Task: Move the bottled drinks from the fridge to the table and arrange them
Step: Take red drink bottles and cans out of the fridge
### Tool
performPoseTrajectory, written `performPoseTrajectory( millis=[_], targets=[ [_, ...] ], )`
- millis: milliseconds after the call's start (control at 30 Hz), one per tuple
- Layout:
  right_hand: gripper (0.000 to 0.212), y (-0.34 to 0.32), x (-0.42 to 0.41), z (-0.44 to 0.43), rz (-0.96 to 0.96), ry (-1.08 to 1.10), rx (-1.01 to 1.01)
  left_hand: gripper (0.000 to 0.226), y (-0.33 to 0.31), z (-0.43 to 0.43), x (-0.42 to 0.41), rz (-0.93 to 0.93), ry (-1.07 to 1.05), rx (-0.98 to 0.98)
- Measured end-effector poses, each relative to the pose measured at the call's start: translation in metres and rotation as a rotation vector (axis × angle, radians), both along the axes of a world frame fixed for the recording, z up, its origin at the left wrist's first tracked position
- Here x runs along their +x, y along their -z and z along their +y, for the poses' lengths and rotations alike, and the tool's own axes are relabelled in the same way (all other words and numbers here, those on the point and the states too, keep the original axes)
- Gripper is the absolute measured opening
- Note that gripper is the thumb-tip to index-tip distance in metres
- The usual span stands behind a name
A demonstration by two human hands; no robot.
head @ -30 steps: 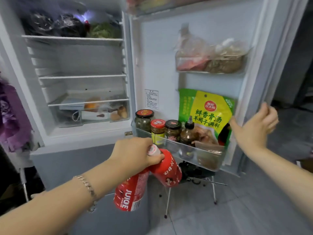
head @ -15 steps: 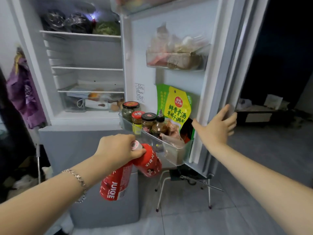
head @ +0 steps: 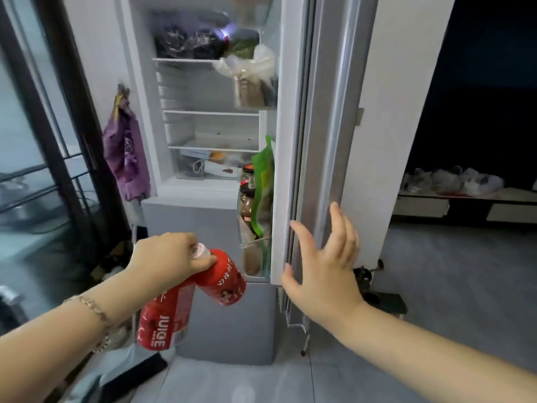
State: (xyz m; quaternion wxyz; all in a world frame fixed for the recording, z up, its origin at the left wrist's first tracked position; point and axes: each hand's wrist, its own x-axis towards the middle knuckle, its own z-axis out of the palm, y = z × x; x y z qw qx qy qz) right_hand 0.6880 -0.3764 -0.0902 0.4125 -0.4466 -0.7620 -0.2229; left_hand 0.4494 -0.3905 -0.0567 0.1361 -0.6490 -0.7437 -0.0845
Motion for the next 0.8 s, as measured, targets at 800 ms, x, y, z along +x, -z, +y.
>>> performPoseTrajectory(
  millis=[800],
  targets=[
    [0.033, -0.037, -0.434, 0.197, -0.453, -0.381, 0.484, 0.042, -0.004, 0.004, -0.328, 0.044, -0.339, -0.071]
  ],
)
